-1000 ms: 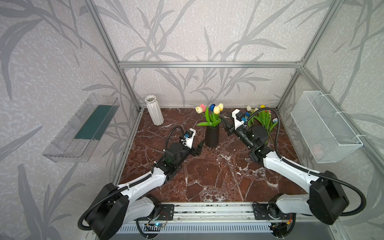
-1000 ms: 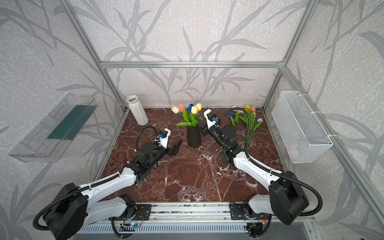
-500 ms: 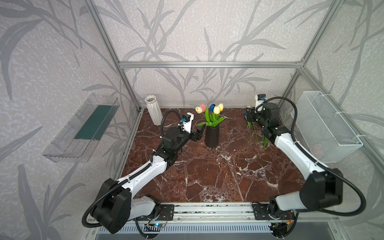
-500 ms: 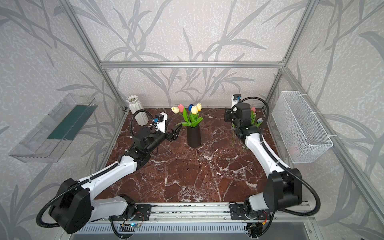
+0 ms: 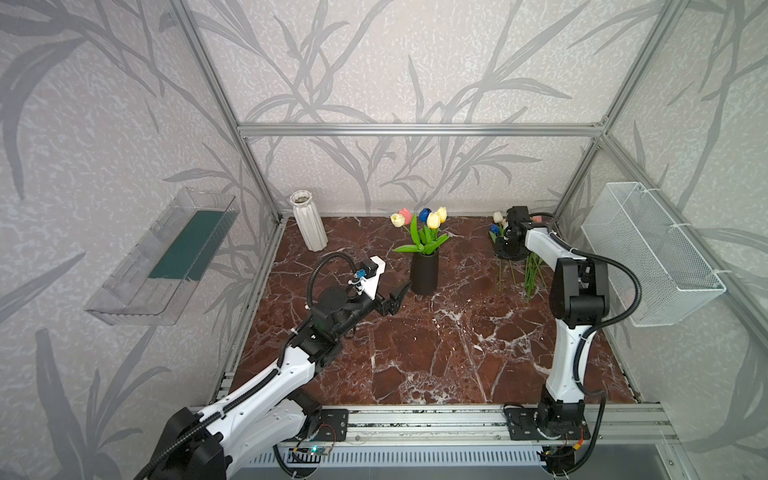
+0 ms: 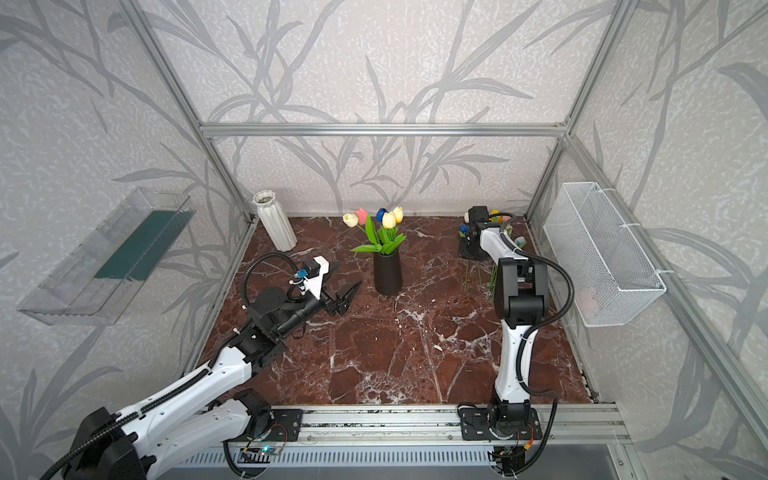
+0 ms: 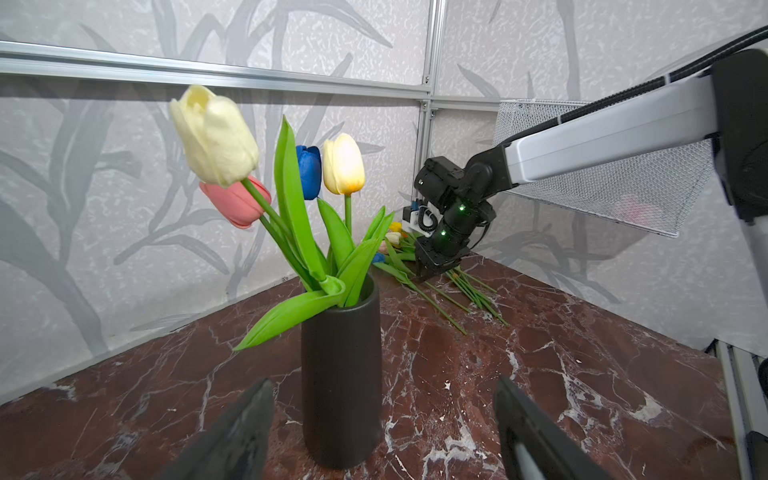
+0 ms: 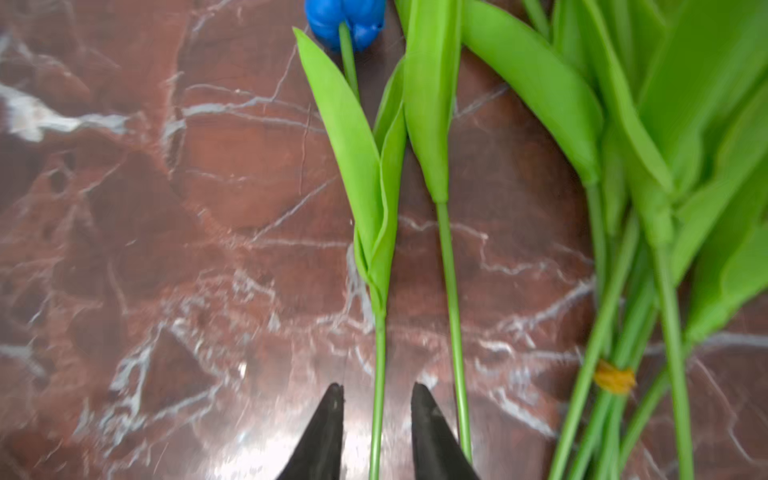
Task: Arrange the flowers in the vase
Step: 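Lower the right gripper and close it on a white tulip stem, then lift the white tulip upright and carry it toward the brown vase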
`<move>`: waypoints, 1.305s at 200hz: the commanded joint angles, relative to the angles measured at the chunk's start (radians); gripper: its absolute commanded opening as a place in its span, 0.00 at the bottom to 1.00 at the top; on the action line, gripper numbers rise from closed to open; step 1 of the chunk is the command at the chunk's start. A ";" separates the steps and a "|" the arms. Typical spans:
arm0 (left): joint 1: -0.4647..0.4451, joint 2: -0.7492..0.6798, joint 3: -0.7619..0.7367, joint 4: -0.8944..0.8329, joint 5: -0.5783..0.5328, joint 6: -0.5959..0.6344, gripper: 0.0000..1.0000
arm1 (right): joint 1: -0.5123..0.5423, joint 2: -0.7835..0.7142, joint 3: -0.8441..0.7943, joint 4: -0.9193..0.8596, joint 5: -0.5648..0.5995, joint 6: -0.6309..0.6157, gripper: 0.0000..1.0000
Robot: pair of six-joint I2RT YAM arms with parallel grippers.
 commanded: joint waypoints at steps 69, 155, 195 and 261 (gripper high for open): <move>-0.008 0.081 -0.035 0.019 -0.017 0.020 0.84 | -0.057 0.177 0.242 -0.145 0.027 -0.060 0.30; -0.007 0.077 -0.045 0.025 -0.036 0.023 0.84 | -0.059 0.453 0.687 -0.364 0.003 -0.096 0.28; -0.007 0.065 -0.041 0.006 -0.044 0.030 0.84 | -0.060 0.488 0.721 -0.397 -0.013 -0.081 0.11; -0.007 0.055 -0.039 0.011 -0.054 0.027 0.84 | -0.047 0.254 0.514 -0.315 -0.039 -0.074 0.00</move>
